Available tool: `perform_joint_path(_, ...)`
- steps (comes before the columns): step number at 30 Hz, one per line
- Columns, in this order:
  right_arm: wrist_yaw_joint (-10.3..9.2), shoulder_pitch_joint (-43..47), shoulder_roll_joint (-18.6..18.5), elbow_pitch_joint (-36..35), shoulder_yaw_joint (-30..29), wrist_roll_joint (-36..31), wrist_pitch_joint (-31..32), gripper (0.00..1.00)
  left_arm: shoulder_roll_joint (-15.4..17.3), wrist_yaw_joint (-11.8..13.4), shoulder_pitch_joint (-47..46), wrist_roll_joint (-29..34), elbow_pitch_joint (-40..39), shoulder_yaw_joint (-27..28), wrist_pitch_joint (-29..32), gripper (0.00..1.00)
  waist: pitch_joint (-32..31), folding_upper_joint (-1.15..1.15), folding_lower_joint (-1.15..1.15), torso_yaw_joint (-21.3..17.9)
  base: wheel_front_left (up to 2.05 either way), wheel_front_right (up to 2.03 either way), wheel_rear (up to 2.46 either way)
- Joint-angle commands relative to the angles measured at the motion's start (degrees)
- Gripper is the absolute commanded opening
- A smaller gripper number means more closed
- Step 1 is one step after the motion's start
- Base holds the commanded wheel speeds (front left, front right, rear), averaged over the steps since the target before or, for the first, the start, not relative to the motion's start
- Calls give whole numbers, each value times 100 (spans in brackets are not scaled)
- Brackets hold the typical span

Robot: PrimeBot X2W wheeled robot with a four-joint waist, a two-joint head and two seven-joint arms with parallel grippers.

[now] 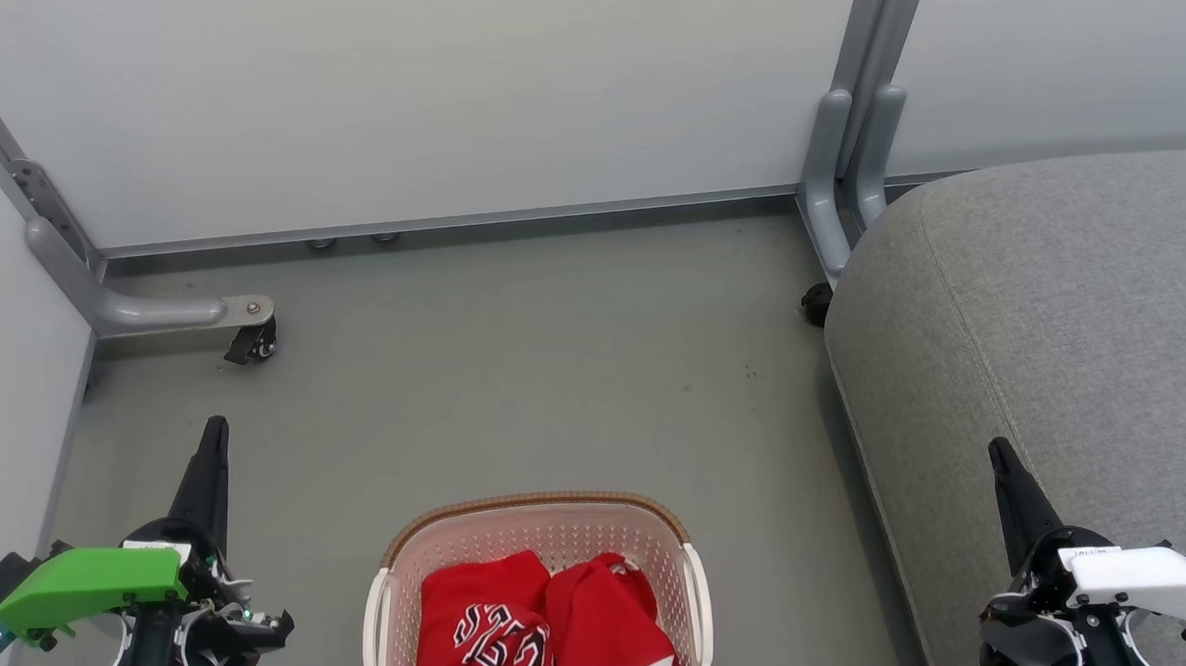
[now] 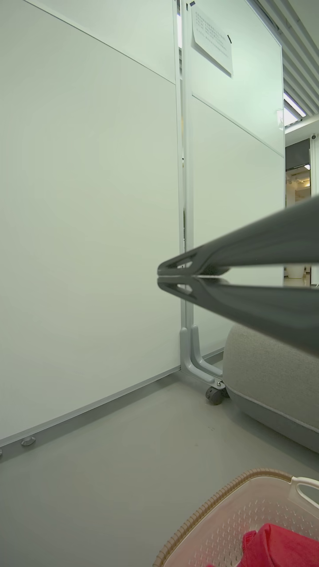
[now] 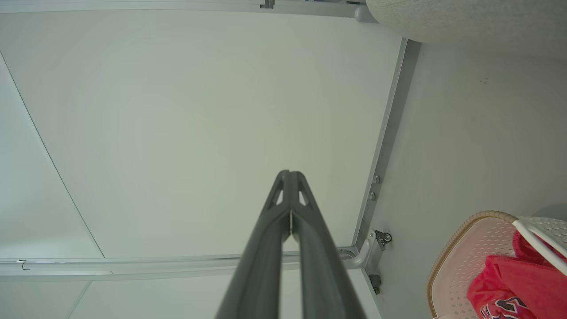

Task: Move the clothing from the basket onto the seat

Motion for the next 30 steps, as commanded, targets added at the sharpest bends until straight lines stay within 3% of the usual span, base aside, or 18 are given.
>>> perform_joint_path(1,5,-60,-20,15,-5,-8,1,0,48,-36,-77,10,-1,11,15,0,0,57,0,0,0,0,0)
perform_joint_path(30,5,-61,-20,15,-5,-8,1,0,49,-36,-77,10,-1,11,15,0,0,57,0,0,0,0,0)
